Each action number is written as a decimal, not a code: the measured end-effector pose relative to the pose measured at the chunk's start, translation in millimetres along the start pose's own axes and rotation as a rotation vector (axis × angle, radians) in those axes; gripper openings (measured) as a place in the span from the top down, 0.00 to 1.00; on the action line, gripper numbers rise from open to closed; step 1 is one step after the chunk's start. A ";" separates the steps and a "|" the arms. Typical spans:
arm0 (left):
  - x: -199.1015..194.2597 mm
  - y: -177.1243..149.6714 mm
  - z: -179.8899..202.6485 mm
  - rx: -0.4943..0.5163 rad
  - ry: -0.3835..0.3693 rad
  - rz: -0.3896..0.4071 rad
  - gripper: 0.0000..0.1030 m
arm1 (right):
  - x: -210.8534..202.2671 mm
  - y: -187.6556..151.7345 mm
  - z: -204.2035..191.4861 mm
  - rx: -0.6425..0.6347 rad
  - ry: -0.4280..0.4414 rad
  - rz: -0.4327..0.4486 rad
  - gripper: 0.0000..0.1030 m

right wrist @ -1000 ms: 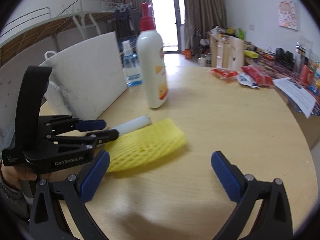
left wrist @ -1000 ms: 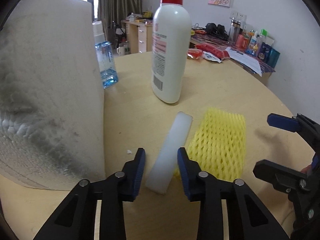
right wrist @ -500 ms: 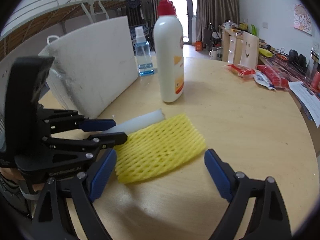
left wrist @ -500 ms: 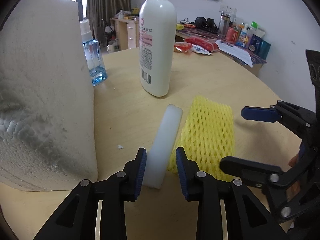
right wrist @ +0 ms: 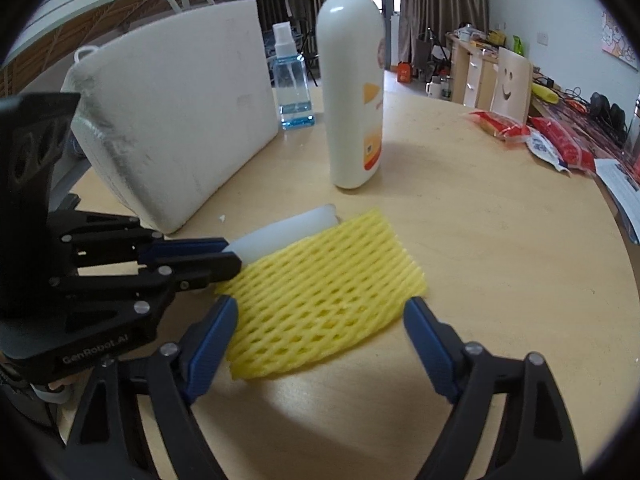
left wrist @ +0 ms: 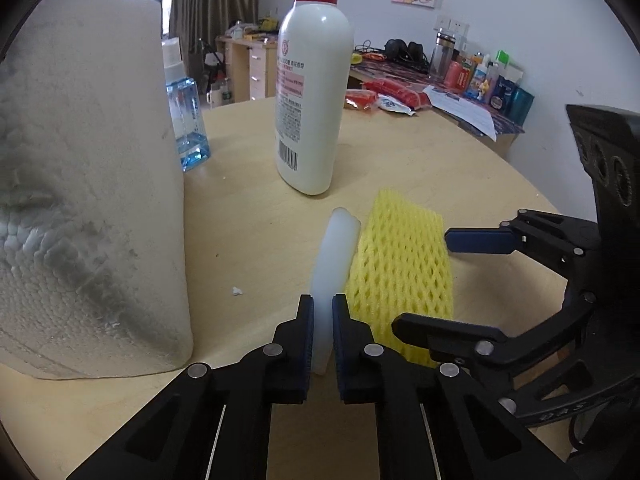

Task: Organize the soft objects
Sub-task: 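Close the left tool on the foam strip while the right tool grasps the yellow sleeve, then lift the foam strip with the left tool while the right tool lifts the yellow sleeve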

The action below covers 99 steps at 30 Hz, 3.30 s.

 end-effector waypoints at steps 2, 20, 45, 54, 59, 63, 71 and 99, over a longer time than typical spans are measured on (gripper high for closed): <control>-1.3 0.6 -3.3 -0.011 -0.005 0.002 0.91 | 3.7 -0.4 -0.6 -0.006 -0.002 -0.014 0.22; -7.6 0.8 -9.1 -0.030 -0.010 0.020 0.78 | -7.3 -6.2 -17.9 -0.074 0.068 -0.007 0.74; 4.0 -1.6 -4.8 0.044 0.093 0.003 0.74 | -46.0 -22.1 9.6 0.030 0.030 0.082 0.75; 2.9 -7.4 0.7 0.102 0.133 0.006 0.74 | -55.9 -24.3 2.4 0.045 0.031 0.114 0.75; 4.1 -3.7 2.6 0.090 0.135 0.015 0.87 | -59.0 -24.3 2.4 0.057 0.030 0.130 0.75; -5.8 -0.3 5.9 0.078 0.100 0.047 0.90 | -61.7 -25.2 1.0 0.067 0.033 0.150 0.75; -56.3 2.7 35.8 0.108 0.049 0.175 0.90 | -95.1 -22.2 -4.4 0.068 -0.004 0.223 0.75; -254.1 -16.8 49.9 0.055 0.072 0.625 0.91 | -215.4 -1.8 -60.8 -0.057 -0.040 0.538 0.75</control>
Point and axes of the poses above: each gripper's, at about its wrist camera, not at the fingertips, and x roughly the way its jaws point, z to its right, y to its top, the point moved 4 cm from there along x, roughly the way its jaws point, and after that the axes turned 8 degrees about -x, right-handed, at the moved point
